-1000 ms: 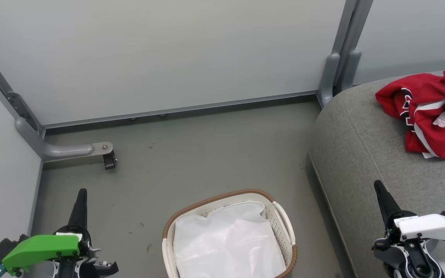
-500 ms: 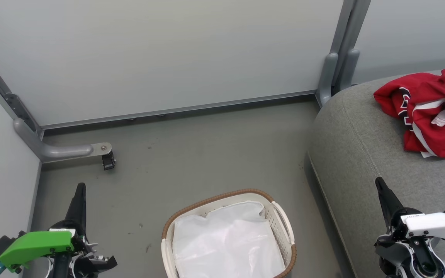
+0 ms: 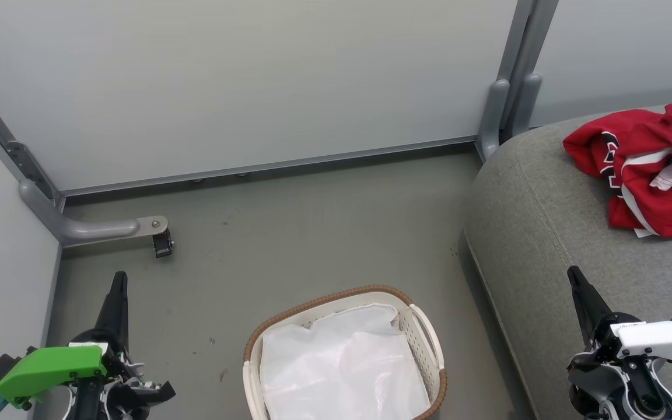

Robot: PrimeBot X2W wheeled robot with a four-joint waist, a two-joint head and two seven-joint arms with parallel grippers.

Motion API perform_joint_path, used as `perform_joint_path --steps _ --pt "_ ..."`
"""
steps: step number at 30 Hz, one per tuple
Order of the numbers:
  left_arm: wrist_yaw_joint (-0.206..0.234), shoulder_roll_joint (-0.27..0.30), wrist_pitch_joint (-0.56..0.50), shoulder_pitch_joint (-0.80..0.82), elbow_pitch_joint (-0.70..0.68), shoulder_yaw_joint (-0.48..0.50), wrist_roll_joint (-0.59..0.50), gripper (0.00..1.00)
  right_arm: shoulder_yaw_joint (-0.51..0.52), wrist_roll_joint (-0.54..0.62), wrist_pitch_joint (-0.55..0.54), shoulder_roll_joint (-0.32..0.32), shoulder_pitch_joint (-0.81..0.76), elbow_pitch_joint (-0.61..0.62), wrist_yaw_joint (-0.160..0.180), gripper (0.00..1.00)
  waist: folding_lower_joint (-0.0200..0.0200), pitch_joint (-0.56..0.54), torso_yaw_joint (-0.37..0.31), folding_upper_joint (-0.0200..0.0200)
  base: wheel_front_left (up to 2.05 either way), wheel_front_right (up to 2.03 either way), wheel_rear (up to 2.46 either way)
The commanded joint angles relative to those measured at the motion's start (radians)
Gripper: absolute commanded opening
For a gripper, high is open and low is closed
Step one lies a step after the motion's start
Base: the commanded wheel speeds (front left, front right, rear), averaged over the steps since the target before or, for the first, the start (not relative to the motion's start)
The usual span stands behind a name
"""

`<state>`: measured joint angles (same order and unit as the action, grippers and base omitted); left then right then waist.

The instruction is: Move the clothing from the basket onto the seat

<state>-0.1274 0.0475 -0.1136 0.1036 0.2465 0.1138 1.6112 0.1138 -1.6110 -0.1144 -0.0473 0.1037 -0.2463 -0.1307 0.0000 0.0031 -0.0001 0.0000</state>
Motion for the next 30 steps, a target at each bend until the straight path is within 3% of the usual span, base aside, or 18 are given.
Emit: perform_joint_path --steps 1,30 --pt "-0.007 0.005 -0.004 0.011 -0.002 0.003 0.003 0.0 0.002 -0.004 -0.003 -0.006 0.009 0.004 0.0 0.0 0.0 0.0 0.0 0.0 0.0 0.0 0.0" --pt "-0.007 0.005 -0.004 0.011 -0.003 0.002 0.003 0.0 0.002 -0.004 -0.003 -0.006 0.009 0.004 0.0 0.0 0.0 0.0 0.0 0.0 0.0 0.0 0.0"
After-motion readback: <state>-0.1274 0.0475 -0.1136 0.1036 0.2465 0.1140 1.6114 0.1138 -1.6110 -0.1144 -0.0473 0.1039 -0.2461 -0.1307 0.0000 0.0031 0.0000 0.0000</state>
